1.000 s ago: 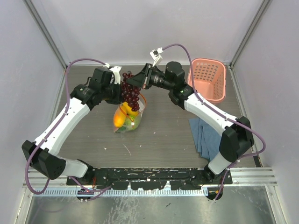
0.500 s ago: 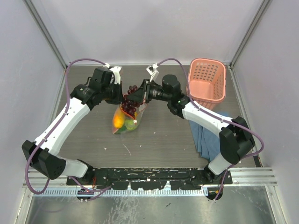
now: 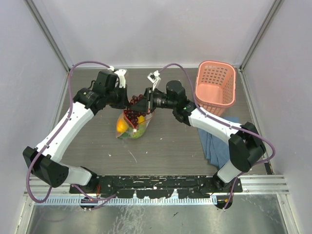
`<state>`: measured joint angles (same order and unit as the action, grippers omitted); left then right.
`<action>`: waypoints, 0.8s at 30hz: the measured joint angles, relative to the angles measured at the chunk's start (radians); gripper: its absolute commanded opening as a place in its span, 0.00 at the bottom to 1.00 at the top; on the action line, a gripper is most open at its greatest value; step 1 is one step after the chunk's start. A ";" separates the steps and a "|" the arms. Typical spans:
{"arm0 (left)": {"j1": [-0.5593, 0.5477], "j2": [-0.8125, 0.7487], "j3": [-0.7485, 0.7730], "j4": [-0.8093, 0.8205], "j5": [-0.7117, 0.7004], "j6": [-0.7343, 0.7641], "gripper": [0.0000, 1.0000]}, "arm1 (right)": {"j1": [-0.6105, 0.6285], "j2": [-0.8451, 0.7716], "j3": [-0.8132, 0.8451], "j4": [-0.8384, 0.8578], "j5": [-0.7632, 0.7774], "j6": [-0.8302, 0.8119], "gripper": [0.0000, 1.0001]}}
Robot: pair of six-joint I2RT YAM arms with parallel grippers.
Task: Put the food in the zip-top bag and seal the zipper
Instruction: Place the fake fruit in the zipper food storage bag.
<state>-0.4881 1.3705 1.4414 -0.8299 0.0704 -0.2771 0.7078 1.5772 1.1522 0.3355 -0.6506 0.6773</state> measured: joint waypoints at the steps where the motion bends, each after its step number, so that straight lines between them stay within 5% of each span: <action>1: 0.000 0.000 0.000 0.001 0.002 0.000 0.00 | 0.000 0.000 -0.002 -0.008 0.002 -0.006 0.01; 14: 0.000 0.000 -0.005 0.023 0.051 0.000 0.00 | 0.039 0.082 0.013 -0.166 0.049 -0.101 0.11; 24: 0.000 0.000 -0.013 0.027 0.088 0.000 0.00 | 0.056 0.100 0.033 -0.251 0.145 -0.170 0.43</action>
<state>-0.4885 1.3705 1.4281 -0.8032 0.1585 -0.2768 0.7639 1.6772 1.1854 0.0841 -0.5060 0.5076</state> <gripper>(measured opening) 0.007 0.345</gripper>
